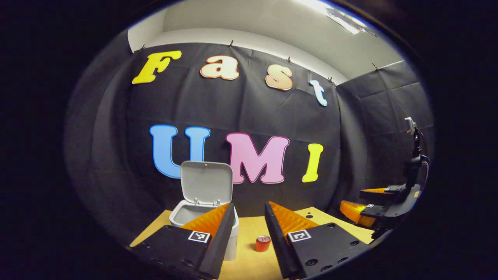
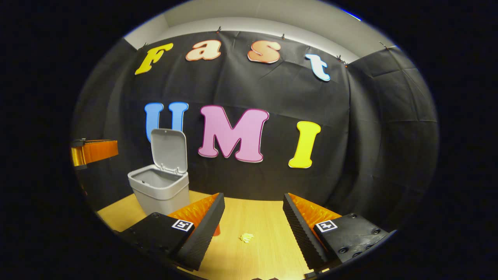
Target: Press the lid of the desktop garbage bin to open it, pick up the crumpled paper on the desktop and throw it into the bin, then pick up the pop can on the desktop and drop it into the bin, and finally close the garbage bin lid.
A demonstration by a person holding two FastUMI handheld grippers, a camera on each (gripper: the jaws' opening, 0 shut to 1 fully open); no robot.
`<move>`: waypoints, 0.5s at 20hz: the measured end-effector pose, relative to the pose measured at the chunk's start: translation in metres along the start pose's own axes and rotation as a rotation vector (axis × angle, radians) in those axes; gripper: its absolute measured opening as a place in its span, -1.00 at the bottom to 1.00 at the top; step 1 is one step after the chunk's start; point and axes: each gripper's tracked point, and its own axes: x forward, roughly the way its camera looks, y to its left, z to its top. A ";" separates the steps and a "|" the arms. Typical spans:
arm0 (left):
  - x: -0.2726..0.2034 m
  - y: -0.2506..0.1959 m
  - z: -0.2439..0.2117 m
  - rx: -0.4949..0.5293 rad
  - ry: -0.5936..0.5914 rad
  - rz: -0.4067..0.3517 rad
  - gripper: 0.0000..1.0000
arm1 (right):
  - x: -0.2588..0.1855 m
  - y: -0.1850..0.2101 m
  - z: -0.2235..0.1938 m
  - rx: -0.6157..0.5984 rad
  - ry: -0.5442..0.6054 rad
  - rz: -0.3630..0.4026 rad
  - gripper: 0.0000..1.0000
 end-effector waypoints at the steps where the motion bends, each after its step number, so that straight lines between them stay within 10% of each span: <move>1: -0.003 0.004 0.000 -0.013 0.006 0.020 0.34 | 0.005 0.002 -0.009 -0.007 0.027 0.017 0.95; 2: -0.005 0.003 -0.001 -0.026 0.011 0.029 0.89 | 0.012 0.003 -0.018 -0.010 0.053 0.033 0.95; 10: -0.021 0.000 -0.018 -0.004 0.043 0.162 0.90 | 0.088 0.014 -0.149 0.011 0.460 0.198 0.96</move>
